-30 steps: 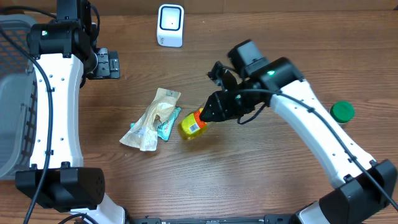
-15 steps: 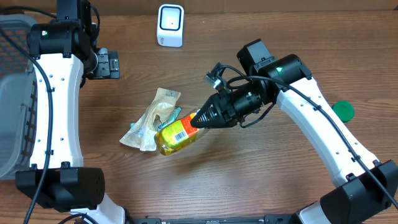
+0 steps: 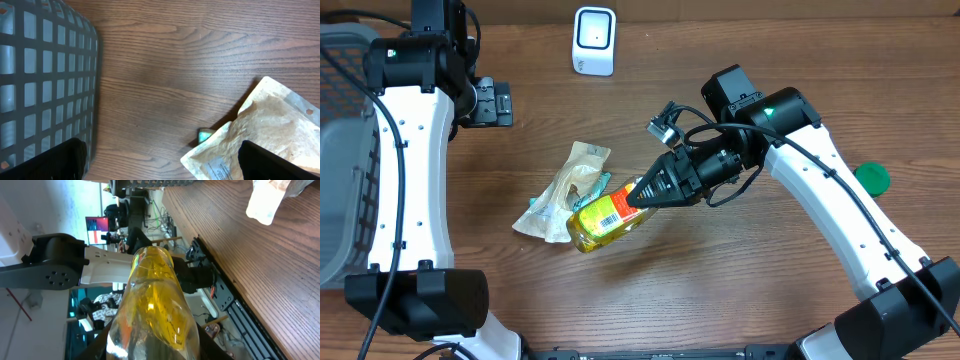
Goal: Scan the item barcode
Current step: 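Lift and tilt the yellow bottle sideways with the right gripper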
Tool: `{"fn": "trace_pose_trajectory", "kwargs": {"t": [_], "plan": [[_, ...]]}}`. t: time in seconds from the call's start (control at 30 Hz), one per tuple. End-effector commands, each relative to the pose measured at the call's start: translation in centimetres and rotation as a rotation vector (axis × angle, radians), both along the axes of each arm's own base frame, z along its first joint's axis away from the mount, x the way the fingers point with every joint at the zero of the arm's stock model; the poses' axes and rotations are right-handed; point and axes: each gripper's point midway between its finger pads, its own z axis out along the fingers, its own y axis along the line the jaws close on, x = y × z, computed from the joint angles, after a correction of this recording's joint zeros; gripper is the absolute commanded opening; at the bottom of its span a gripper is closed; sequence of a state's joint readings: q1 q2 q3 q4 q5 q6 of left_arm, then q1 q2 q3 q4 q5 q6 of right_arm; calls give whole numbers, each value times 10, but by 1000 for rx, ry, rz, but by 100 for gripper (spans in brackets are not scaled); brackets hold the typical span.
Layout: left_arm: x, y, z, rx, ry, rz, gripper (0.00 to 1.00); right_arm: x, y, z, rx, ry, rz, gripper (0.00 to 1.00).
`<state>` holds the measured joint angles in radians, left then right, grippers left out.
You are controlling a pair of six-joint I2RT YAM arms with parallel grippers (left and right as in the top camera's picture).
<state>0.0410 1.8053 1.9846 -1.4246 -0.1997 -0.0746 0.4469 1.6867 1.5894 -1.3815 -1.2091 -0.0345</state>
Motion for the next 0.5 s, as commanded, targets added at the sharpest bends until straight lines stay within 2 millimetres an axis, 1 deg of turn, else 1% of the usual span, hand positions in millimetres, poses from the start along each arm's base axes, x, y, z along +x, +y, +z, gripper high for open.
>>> {"fn": "trace_pose_trajectory", "kwargs": {"t": [0.0,0.2,0.3,0.37,0.47], "plan": [[2,1,4,12,-10,-6,99,-6,3,27,102,-43,26,5],[2,1,4,12,-10,-6,100,-6,3,27,100,-45,25,5],[2,1,4,12,-10,-5,100,-1,2,19,73,-112,27,5],[2,1,4,12,-10,-5,100,6,-2,3,-4,-200,27,5],[2,1,4,12,-10,-5,100,23,-17,-32,-222,-302,-6,5]]}}
